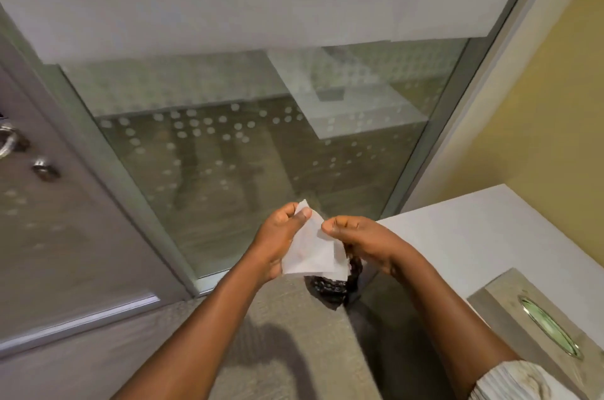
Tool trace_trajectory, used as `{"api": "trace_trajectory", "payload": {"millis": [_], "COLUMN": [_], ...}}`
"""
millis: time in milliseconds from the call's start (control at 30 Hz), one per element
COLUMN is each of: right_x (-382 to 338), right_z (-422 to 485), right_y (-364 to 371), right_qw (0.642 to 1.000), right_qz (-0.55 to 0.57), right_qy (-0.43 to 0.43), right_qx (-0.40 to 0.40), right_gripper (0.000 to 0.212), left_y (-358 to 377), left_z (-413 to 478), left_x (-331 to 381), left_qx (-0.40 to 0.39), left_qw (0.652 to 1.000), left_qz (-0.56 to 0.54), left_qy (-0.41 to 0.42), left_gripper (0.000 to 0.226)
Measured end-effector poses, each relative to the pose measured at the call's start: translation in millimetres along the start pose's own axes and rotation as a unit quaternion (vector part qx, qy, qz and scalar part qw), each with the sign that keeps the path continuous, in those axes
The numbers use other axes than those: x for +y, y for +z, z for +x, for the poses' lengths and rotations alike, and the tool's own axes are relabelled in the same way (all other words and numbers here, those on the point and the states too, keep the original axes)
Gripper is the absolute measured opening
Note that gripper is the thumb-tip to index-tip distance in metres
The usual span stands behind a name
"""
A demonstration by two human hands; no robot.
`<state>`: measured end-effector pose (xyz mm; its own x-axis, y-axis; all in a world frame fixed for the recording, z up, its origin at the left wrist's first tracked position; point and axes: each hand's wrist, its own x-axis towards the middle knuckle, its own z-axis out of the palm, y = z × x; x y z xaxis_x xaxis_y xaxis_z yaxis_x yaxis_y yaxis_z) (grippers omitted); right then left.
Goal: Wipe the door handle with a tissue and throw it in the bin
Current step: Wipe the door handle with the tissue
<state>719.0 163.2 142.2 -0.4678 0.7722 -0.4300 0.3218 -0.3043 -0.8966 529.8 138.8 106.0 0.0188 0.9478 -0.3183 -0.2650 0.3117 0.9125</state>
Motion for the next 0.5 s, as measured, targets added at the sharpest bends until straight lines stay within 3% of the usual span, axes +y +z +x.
{"api": "trace_trajectory", "payload": {"millis": [67,233,367,500], "right_x": [-6.6,-15.5,-36.3,-64.7], "right_z": [8.1,36.0,54.1,72.8], "right_y": [34.8,123.2,190.5,262.8], "right_qw": [0.998,0.987,0.986,0.976], "right_qz": [0.037,0.135,0.158,0.191], "right_qy": [-0.003,-0.002,-0.037,-0.104], "right_qx": [-0.046,-0.088,-0.048,-0.027], "right_gripper": [0.021,0.049,0.023,0.02], "left_y": [-41.4,-141.2,-209.2,-277.2], "left_z": [-12.8,-53.6,-88.3,-125.2], "left_x": [7.9,28.6,46.7,65.0], "left_qx": [0.033,0.079,0.092,0.12], "left_qw": [0.999,0.993,0.993,0.988], "left_qz": [-0.018,-0.088,-0.064,-0.067], "left_qy": [0.002,0.021,0.045,0.063], "left_gripper": [0.011,0.007,0.008,0.01]}}
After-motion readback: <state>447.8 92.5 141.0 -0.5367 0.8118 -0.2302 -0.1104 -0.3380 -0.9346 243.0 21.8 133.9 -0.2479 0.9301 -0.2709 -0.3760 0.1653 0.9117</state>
